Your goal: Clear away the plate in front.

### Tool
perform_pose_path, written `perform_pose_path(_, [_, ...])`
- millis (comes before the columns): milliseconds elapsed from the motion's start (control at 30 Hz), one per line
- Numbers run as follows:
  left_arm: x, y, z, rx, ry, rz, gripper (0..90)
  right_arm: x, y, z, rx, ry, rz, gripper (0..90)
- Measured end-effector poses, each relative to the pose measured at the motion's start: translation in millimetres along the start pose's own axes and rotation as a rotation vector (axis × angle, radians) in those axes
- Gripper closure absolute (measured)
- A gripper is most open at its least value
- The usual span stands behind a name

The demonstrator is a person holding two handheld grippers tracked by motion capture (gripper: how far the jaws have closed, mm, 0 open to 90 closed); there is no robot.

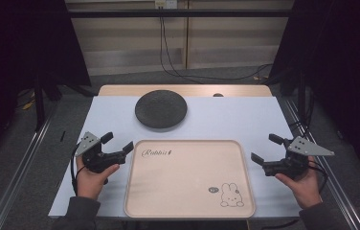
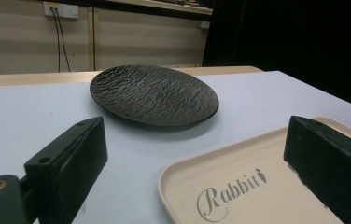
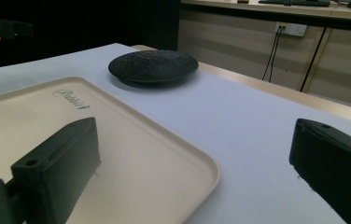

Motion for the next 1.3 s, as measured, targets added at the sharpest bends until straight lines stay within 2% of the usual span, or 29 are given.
perform_pose_path(167, [1.8,-1.3,-6.7,-0.01,-0.008,-0.001,5.1,0.6,-5.9,-1.9,-0.043,-0.019,-0.013,1.5])
perform_pose_path(200, [2.5,-2.0,-9.7,-0.012,-0.016,0.0,4.8,0.9,-8.9,-0.2,-0.063,-0.037,-0.015,2.1])
perform_pose_path(233, [2.7,-2.4,-11.7,-0.015,-0.014,0.001,4.8,0.7,-9.4,0.3,-0.061,-0.028,-0.016,2.1])
perform_pose_path(433, [-0.6,-0.4,-18.1,-0.012,-0.012,0.017,2.9,2.4,-14.0,4.6,-0.076,-0.05,-0.018,2.3])
perform_pose_path(467, [-3.1,1.5,-20.6,-0.01,-0.013,0.046,2.1,0.9,-14.7,5.5,-0.077,-0.046,-0.018,2.3])
perform_pose_path(600, [-5.3,1.8,-27.9,-0.028,-0.015,0.068,1.1,-1.2,-18.4,6.3,-0.093,-0.042,-0.016,2.1])
perform_pose_path(767, [-9.3,2.0,-38.3,-0.05,-0.026,0.093,1.1,-2.3,-18.4,7.8,-0.085,-0.044,-0.017,2.1])
perform_pose_path(833, [-13.0,2.3,-41.8,-0.06,-0.026,0.118,1.1,-2.5,-18.3,7.5,-0.084,-0.034,-0.019,2.1])
perform_pose_path(1033, [-25.3,4.8,-52.8,-0.068,0.002,0.168,3.3,-3.3,-19.4,4.8,-0.087,-0.033,-0.014,2.3])
perform_pose_path(1167, [-32.0,8.1,-62.4,-0.082,0.027,0.167,4.4,-2.6,-19.2,4.6,-0.087,-0.024,-0.019,2.3])
perform_pose_path(1300, [-35.8,9.6,-70.2,-0.082,0.039,0.2,5.4,-2.5,-19.1,4.2,-0.088,-0.024,-0.026,2.3])
Point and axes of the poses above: each handheld gripper's, and its own axes: z roughly backward along the jaws, y roughly out of its top, x roughly to its right, the point moved 5 cm from there along -z, roughly forward along the jaws, and after that the axes turned 6 degrees about y, right-handed, at the moved point
